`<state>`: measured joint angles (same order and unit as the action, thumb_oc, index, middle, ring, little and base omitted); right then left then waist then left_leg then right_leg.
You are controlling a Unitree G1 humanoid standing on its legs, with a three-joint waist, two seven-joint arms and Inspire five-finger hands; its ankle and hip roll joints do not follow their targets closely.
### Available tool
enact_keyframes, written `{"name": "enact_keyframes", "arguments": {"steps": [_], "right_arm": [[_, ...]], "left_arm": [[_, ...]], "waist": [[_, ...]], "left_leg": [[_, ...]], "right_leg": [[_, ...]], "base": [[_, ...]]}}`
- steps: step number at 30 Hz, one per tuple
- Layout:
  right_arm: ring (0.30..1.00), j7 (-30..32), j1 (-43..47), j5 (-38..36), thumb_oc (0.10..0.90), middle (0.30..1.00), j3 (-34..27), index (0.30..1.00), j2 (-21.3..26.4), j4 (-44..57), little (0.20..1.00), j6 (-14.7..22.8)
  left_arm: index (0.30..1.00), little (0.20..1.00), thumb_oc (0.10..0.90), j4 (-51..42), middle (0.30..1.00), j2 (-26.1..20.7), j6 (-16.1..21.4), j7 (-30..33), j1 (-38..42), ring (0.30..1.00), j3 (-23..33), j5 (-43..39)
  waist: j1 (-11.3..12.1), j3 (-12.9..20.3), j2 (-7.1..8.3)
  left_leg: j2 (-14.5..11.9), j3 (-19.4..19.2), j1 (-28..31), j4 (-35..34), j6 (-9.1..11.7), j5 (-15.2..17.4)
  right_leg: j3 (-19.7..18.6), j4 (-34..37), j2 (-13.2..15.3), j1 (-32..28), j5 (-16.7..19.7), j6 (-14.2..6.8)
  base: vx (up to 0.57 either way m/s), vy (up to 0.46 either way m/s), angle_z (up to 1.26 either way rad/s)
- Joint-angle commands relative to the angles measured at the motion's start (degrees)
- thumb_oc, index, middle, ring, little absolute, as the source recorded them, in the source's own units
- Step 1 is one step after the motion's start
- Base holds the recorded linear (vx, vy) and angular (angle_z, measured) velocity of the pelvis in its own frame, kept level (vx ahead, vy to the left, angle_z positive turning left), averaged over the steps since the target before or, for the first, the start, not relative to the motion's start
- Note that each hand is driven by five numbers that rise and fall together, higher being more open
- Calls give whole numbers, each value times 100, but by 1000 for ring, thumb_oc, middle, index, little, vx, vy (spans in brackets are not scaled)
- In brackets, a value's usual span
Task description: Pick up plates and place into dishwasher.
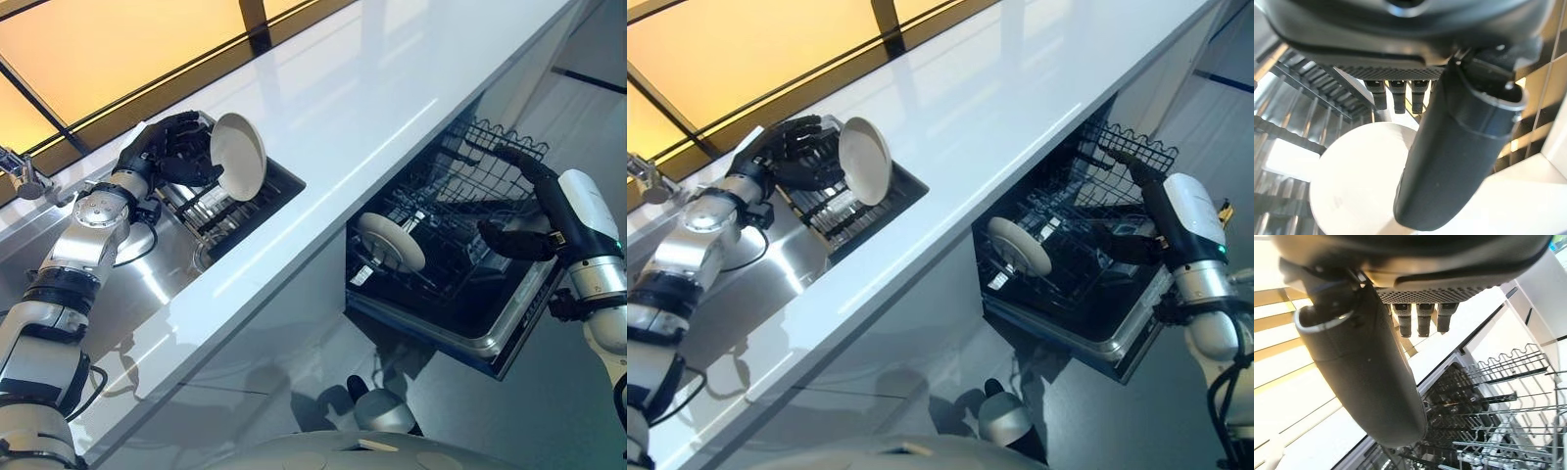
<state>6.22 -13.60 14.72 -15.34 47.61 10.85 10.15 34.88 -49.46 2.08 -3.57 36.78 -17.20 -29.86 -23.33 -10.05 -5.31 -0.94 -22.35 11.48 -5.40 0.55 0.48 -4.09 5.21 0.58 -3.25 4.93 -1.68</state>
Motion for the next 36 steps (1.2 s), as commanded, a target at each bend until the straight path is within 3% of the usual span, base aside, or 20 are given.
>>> {"name": "enact_keyframes", "arguments": {"steps": [1, 14, 36], "right_arm": [[900, 400, 465, 32, 800, 900, -603, 900, 470, 544, 900, 492], [900, 430, 381, 131, 800, 900, -538, 900, 532, 530, 900, 481], [900, 428, 278, 167, 800, 900, -513, 900, 703, 494, 900, 395]], "left_arm": [[900, 900, 800, 205, 900, -366, 365, 420, 1122, 900, 663, -165], [900, 900, 800, 348, 900, -406, 279, 689, 1037, 900, 743, 69], [900, 900, 800, 562, 900, -247, 376, 620, 974, 900, 812, -665]], "waist": [[149, 249, 25], [183, 157, 119], [115, -48, 274]], "left_leg": [[290, 11, -44, 200, -234, 474], [281, -1, -125, 282, -238, 485], [233, -92, -200, 395, -246, 504]], "right_leg": [[258, -415, -64, 186, -436, -644], [293, -427, -45, 229, -426, -648], [306, -506, -14, 320, -410, -677]], "base": [[0, 0, 0], [0, 0, 0], [29, -3, 0]]}}
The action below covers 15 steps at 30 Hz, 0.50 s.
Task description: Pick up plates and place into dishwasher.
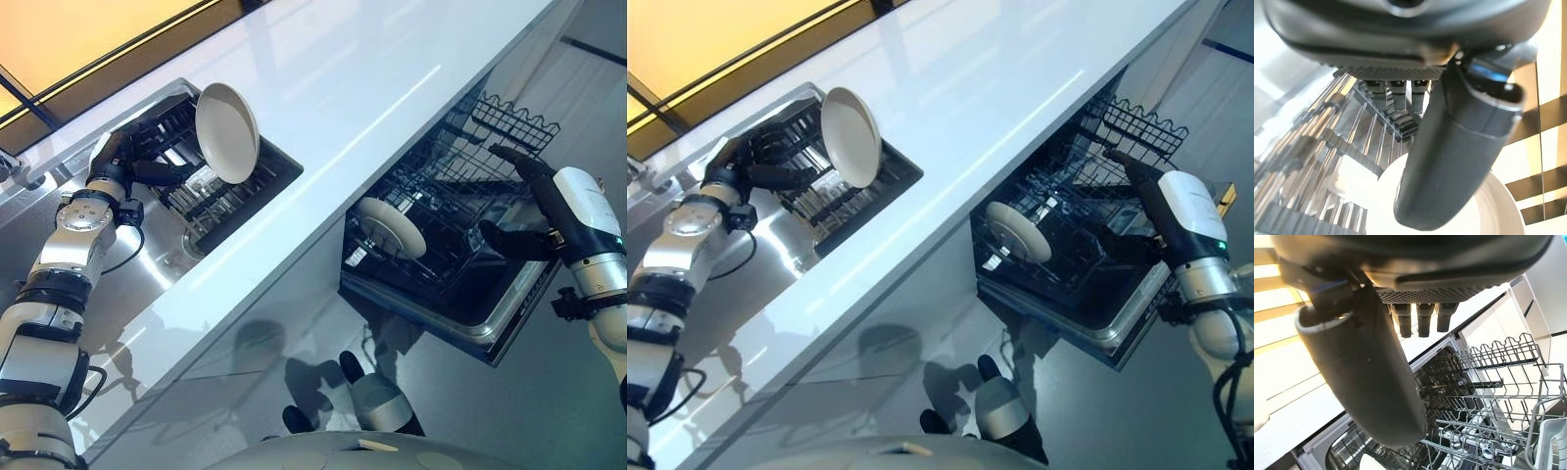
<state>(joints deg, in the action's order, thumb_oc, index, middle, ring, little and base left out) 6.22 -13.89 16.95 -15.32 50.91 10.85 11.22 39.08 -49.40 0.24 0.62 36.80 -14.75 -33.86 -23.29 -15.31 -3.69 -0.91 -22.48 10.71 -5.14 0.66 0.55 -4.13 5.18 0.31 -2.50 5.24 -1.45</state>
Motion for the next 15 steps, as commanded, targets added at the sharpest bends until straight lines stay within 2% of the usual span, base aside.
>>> {"name": "enact_keyframes", "arguments": {"steps": [1, 15], "right_arm": [[900, 444, 295, -77, 800, 900, -528, 900, 383, 474, 900, 294], [900, 586, 274, -58, 800, 900, -504, 900, 456, 378, 900, 241]], "left_arm": [[900, 900, 800, 172, 900, -261, 570, 188, 1016, 900, 560, -357], [900, 900, 800, 355, 900, -346, 638, 164, 1385, 900, 313, -728]], "waist": [[97, 463, 132], [24, 343, 176]], "left_leg": [[218, -96, -136, 379, -255, 502], [173, -174, -165, 493, -248, 551]], "right_leg": [[316, -496, 12, 258, -435, -703], [328, -522, 28, 291, -421, -704]], "base": [[30, -32, 0], [7, -3, -1]]}}
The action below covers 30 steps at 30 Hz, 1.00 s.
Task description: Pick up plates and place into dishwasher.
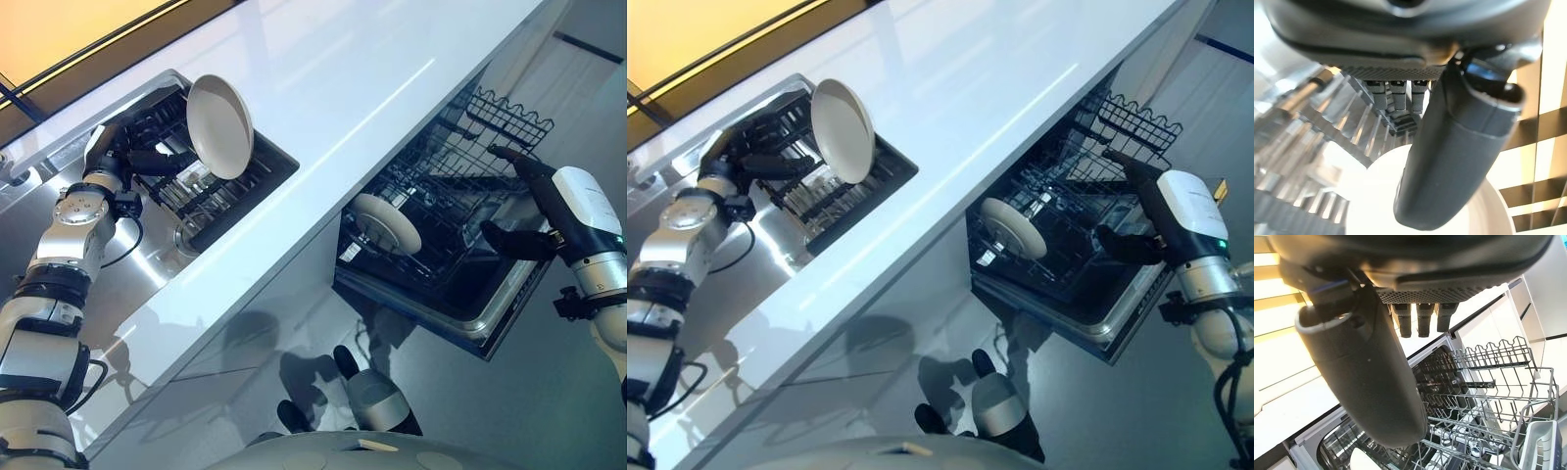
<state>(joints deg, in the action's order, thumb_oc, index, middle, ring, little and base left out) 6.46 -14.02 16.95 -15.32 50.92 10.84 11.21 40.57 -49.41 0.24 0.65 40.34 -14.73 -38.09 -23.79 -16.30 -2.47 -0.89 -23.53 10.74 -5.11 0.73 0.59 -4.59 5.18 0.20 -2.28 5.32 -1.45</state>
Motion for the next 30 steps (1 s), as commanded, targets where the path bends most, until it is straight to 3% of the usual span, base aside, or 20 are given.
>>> {"name": "enact_keyframes", "arguments": {"steps": [1, 19, 30], "right_arm": [[900, 557, 268, -78, 800, 900, -518, 900, 468, 390, 900, 230], [900, 522, 19, -27, 800, 900, -589, 900, 380, 327, 900, 254], [900, 522, -37, -19, 800, 900, -658, 900, 466, 327, 900, 205]], "left_arm": [[900, 900, 800, 214, 900, -343, 650, 156, 1039, 900, 300, -351], [900, 900, 800, 272, 900, -168, 532, -133, 1121, 900, 185, -645], [900, 900, 800, 426, 900, -92, 588, -196, 1133, 900, 119, -577]], "waist": [[68, 448, 57], [-45, 548, 78], [-114, 357, 153]], "left_leg": [[170, -74, -160, 490, -255, 546], [165, -180, -65, 592, -296, 628], [124, -243, -141, 695, -296, 643]], "right_leg": [[374, -522, 39, 264, -428, -705], [332, -548, 45, 197, -426, -715], [347, -618, 84, 306, -397, -731]], "base": [[31, -12, -3], [25, -2, -3], [0, 0, 0]]}}
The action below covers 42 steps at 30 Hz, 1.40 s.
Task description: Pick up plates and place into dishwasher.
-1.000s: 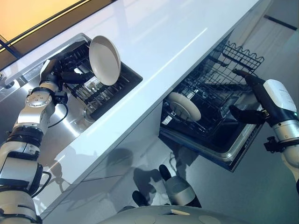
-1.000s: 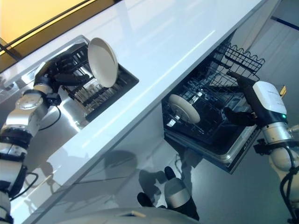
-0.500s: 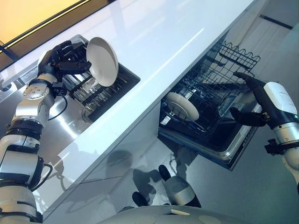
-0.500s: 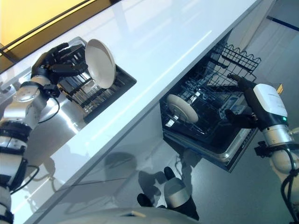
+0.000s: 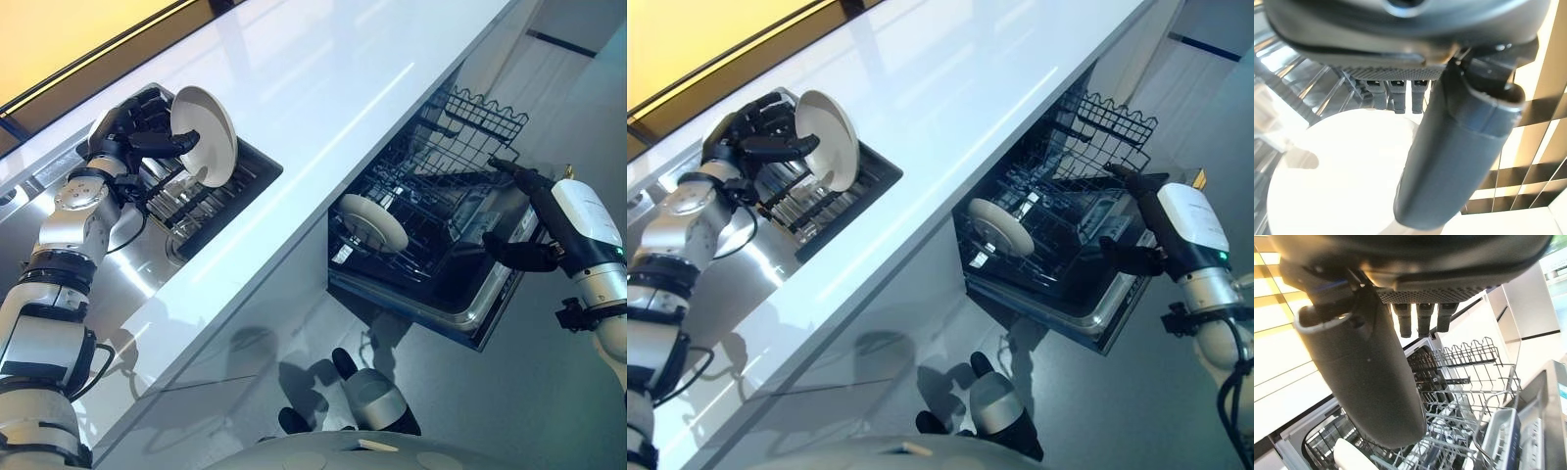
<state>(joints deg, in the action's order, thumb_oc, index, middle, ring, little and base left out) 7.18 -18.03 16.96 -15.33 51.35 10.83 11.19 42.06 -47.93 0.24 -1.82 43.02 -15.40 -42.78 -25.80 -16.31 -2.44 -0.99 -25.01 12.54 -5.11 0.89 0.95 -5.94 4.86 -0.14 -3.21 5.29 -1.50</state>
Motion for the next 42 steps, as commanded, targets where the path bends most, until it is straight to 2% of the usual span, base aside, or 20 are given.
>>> {"name": "enact_keyframes", "arguments": {"steps": [1, 17, 25, 32, 38, 42], "right_arm": [[900, 451, 367, -21, 800, 900, -657, 900, 424, 327, 900, 206], [900, 704, 756, -89, 800, 900, -481, 900, 738, 187, 900, -75], [900, 777, 737, -161, 800, 900, -424, 900, 741, 154, 900, -98], [900, 800, 678, -144, 800, 900, -404, 900, 715, 186, 900, -114], [900, 770, 548, -85, 800, 900, -457, 900, 641, 153, 900, -70], [900, 710, 447, -53, 800, 900, -562, 900, 561, 217, 900, -31]], "left_arm": [[900, 900, 800, 277, 900, -239, 590, 53, 866, 900, 186, -105], [900, 900, 800, 517, 900, -444, 779, 56, 1241, 900, -86, -133], [900, 900, 800, 599, 900, -458, 774, 56, 1389, 900, -164, -134], [900, 900, 800, 563, 900, -463, 765, -29, 1377, 900, -231, -172], [900, 900, 800, 520, 900, -401, 742, -265, 1294, 900, -194, -272], [900, 900, 800, 353, 900, -376, 860, -627, 1061, 900, -219, 139]], "waist": [[87, 358, 150], [76, -268, 275], [69, -317, 321], [63, -257, 272], [51, -139, 240], [59, -68, 201]], "left_leg": [[133, -95, -323, 698, -312, 608], [69, -39, -855, 822, -239, 524], [54, 11, -899, 798, -235, 491], [76, 87, -826, 757, -227, 471], [91, 108, -714, 734, -229, 480], [110, 147, -649, 696, -216, 472]], "right_leg": [[481, -586, 118, 401, -394, -725], [378, -629, 155, 865, -301, -727], [334, -589, 114, 875, -285, -712], [307, -548, 82, 772, -291, -692], [303, -512, 73, 654, -298, -693], [269, -474, 54, 588, -294, -703]], "base": [[0, 0, 0], [-57, -1, -5], [-14, -19, 3], [4, -3, 1], [25, -2, 8], [-1, 0, 4]]}}
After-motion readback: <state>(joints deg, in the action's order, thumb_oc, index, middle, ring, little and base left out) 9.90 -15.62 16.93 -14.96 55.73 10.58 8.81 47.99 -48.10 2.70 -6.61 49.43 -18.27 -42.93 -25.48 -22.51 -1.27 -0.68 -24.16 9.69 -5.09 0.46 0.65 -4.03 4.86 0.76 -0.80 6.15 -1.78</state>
